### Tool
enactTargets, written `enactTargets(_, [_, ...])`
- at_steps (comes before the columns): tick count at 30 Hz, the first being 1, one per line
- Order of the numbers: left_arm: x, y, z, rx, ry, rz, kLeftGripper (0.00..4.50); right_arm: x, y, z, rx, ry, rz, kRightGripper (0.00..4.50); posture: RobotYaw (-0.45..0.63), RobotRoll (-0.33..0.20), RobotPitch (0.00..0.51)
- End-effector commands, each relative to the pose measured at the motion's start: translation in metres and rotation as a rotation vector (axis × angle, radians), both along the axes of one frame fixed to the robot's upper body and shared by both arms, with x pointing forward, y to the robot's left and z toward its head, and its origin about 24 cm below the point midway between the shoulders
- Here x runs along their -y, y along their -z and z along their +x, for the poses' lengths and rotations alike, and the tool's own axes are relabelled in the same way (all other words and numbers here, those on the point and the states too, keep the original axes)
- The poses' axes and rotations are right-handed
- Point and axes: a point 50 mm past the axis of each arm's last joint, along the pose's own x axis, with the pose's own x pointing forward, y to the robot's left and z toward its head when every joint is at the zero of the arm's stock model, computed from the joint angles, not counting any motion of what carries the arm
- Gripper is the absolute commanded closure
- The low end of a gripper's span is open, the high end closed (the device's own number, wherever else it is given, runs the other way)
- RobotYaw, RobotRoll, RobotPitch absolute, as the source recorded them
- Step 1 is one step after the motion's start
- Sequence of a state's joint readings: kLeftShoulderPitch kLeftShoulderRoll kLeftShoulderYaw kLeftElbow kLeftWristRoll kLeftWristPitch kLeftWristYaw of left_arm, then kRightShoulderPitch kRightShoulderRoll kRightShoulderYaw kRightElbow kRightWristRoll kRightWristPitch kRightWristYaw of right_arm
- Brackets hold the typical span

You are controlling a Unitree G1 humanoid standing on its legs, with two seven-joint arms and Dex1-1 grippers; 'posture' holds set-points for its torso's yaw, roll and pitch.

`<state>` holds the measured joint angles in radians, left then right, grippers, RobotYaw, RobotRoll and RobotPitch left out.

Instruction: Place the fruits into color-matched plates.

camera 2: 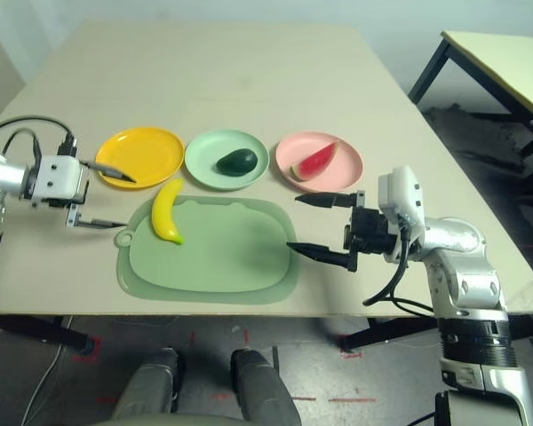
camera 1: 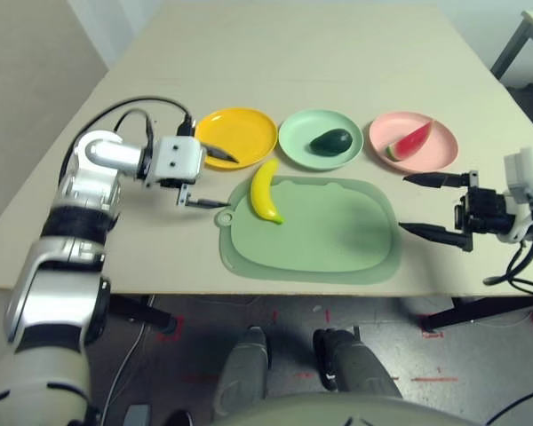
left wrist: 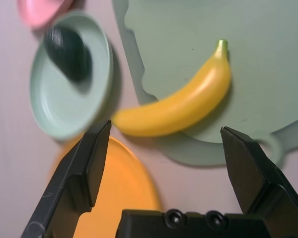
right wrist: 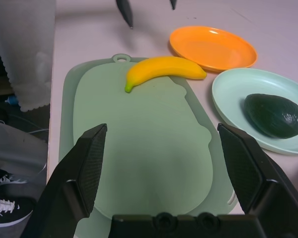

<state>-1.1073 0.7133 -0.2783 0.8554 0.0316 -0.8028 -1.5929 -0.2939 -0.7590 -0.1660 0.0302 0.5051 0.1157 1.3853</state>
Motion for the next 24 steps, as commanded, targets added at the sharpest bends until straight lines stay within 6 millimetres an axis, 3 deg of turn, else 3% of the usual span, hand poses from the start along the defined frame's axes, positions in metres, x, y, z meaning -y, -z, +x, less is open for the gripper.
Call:
enactTargets(1, [0.027,0.005,0.006,0.008,0.128,0.168,0.0,-0.004,0.001,0.001,-0.011,-0.014,0.007,0.03,-0.08,0.0,0.142])
enactTargets(6, [0.05,0.019,0.01,-0.009,0.237,0.292,0.0,-0.011,-0.001,0.006,-0.008,-0.019,0.026,0.03,-0.1,0.0,0.14])
enactTargets(18, [0.052,0.041,0.007,0.006,0.345,0.498,0.0,-0.014,-0.002,0.006,-0.014,-0.022,0.032,0.03,-0.11,0.0,0.147])
enactTargets(24, [0.062,0.062,0.009,0.058,0.332,0.464,0.0,-0.017,-0.002,0.001,-0.031,-0.029,0.042,0.03,-0.13,0.0,0.152])
